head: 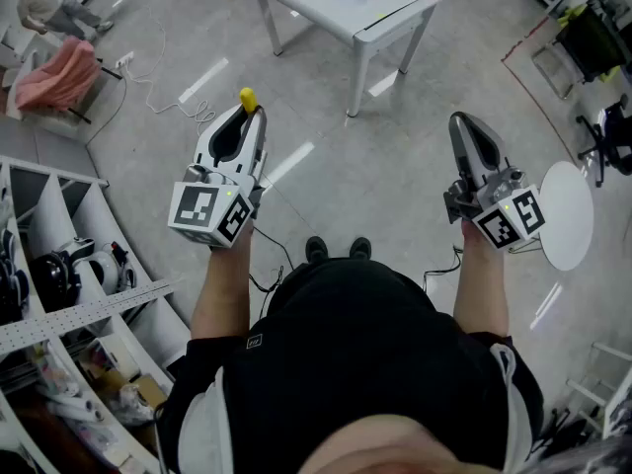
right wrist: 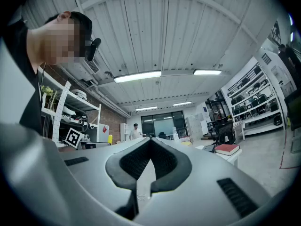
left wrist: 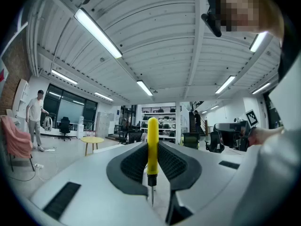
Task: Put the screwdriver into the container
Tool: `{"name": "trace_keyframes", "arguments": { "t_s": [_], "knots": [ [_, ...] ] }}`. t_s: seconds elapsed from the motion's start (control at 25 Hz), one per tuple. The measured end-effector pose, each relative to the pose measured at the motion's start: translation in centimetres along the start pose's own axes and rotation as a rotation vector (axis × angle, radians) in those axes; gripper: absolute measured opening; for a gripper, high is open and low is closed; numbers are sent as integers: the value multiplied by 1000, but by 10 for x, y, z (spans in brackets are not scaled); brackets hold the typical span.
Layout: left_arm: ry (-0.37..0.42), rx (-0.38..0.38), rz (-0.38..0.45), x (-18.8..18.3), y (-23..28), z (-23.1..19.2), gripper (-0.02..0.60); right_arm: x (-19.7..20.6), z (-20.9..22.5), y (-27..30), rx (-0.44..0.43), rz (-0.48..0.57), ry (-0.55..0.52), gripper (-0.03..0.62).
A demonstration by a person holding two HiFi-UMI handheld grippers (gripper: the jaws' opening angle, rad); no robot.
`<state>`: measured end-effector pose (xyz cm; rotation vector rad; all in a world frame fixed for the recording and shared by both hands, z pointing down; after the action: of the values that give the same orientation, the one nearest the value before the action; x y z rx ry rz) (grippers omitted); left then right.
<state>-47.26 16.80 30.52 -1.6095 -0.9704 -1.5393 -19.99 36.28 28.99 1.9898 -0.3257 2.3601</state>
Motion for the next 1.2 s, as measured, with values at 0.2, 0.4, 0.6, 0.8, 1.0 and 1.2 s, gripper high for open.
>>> {"name": "trace_keyframes", "arguments": {
  "t_s": [0.2,0.4,0.6,0.8,1.0,1.2],
  "knots": [
    [1,1,-3,1,1,3,74,0,1,-1,-6,0,-2,29],
    [5,4,-5,1,1,8,74,-1,1,-4,-6,1,-1,29],
    [11,3,-5,-1,5,16,74,-3,6,-13,-12,7,-2,29],
    [3,-13,-6,0,9,29,74,-8,16,-33,-24,13,3,29],
    [20,-22,16,-8,17,54,75,-17,34,-55,-30,44,20,29],
    [29,-30,19,-7,18,81,75,-22,44,-75,-50,63,32,29]
  ]
}}
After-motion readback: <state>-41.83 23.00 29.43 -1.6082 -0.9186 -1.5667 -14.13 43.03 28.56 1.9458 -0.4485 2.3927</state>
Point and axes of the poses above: the fingertips, and each gripper's own axes: y forward along the fingers, z to its right, x out of its underside, the point moved 4 cm from there along -y, backward along the fingers, and after that the axes turned 1 degree about -y, right-handed, at the moved point
